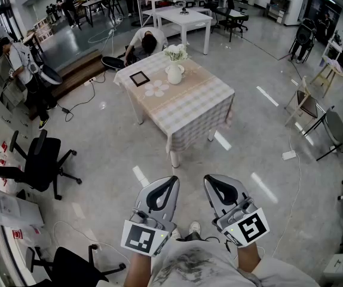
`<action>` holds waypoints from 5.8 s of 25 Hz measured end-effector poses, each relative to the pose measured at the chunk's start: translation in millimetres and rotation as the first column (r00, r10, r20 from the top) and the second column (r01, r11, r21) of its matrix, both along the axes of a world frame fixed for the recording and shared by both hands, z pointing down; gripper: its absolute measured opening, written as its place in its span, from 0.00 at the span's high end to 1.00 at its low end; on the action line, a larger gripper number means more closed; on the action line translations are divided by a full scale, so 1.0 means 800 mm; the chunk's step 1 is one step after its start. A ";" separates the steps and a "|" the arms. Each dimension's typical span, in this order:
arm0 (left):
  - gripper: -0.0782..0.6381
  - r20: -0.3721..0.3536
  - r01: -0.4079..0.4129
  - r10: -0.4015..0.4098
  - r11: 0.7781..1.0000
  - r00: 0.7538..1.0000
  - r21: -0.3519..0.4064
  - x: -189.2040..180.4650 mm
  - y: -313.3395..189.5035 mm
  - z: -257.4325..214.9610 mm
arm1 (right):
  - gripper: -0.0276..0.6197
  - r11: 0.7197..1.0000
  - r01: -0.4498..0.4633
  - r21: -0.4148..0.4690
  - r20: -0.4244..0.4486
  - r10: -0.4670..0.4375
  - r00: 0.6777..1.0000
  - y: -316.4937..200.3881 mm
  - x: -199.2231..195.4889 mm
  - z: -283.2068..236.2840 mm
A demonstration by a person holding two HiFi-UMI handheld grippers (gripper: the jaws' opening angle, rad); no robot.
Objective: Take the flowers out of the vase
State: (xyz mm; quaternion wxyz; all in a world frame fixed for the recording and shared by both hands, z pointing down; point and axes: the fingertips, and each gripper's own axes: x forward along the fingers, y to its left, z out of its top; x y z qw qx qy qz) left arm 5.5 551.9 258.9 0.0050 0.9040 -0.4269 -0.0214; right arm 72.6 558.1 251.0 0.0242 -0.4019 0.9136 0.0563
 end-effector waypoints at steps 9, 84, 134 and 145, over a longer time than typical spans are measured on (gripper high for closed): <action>0.88 -0.004 0.012 -0.012 1.000 1.000 -0.015 0.003 -0.007 0.007 | 0.93 1.000 0.007 -0.006 0.011 -0.007 1.000 -0.008 0.002 0.002; 0.88 0.018 0.032 -0.031 0.998 0.999 -0.056 0.015 -0.413 0.022 | 0.93 0.998 0.045 -0.043 -0.018 -0.046 0.999 -0.421 0.003 0.023; 0.88 0.020 -0.059 0.061 0.994 0.998 -0.097 -0.053 -0.693 0.057 | 0.93 0.995 -0.033 -0.097 -0.009 0.032 0.999 -0.717 -0.071 0.064; 0.88 0.000 -0.106 0.107 0.989 0.994 -0.104 -0.070 -0.725 0.063 | 0.83 0.989 -0.082 -0.127 -0.050 0.076 0.996 -0.755 -0.090 0.083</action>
